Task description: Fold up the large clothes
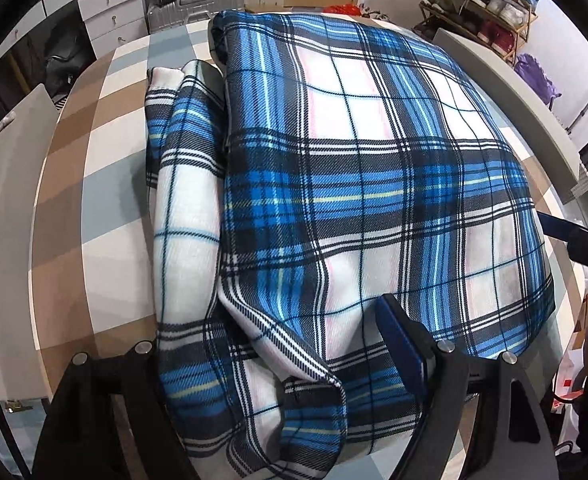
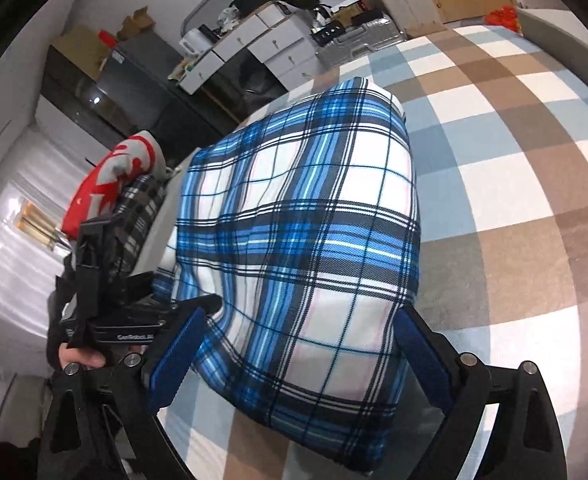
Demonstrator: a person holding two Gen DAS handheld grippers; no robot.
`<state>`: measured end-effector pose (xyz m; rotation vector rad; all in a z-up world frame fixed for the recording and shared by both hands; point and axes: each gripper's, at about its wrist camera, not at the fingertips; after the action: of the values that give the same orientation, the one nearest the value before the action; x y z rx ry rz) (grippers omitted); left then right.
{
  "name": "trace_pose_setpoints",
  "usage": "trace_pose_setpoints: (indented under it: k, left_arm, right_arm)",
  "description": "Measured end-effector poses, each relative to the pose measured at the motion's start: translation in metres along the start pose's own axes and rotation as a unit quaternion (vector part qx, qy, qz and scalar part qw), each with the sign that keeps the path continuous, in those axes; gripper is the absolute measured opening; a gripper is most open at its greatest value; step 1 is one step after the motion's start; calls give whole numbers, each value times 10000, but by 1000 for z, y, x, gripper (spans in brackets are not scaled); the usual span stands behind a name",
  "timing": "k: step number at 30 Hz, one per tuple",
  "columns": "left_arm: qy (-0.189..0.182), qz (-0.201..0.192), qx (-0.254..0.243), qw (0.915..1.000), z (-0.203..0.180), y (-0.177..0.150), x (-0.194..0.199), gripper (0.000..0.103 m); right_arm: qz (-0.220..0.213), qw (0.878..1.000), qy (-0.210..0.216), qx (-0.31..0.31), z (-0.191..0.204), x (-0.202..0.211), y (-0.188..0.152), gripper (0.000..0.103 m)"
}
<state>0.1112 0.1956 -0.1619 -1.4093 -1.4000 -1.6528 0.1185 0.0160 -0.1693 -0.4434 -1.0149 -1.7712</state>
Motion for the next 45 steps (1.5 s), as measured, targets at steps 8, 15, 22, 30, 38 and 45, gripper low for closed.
trace_pose_setpoints:
  k: [8,15,22,30,38,45]
  left_arm:
    - [-262,-79,-40,9996,3,-16,1,79]
    - [-433,-110,-295,9986,-1,-19,9,79]
    - [-609,-89,-399,9973,-16,-8,4,79]
    - [-857,148,-669,9940,-64,0,-5,79]
    - [-1967,169,-971,9755,-148,8,-18,79]
    - [-2373,-337,48,9708,-86,-16,6,79]
  right_arm:
    - [182,9990,-369,-190,-15,-8,2,82]
    - [345,9982,-437,-243,-16,-24,3,78]
    - [182,9990,-380,-112,-19,-15,4,42]
    - [-35,9996,-252,-86,-47,16,12,24]
    - [-266,9857,-1656,158,-95,68,55,28]
    - [-587,9601,-2508,1088,-48,95,65,61]
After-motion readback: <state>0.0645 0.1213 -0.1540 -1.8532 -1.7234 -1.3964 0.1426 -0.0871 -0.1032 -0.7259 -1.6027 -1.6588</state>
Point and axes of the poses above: each gripper's, at about its wrist camera, not at the fingertips, and x roughly against the way its jaws point, z to its left, y to its top, and after that the axes turned 3 degrees about -x, right-handed
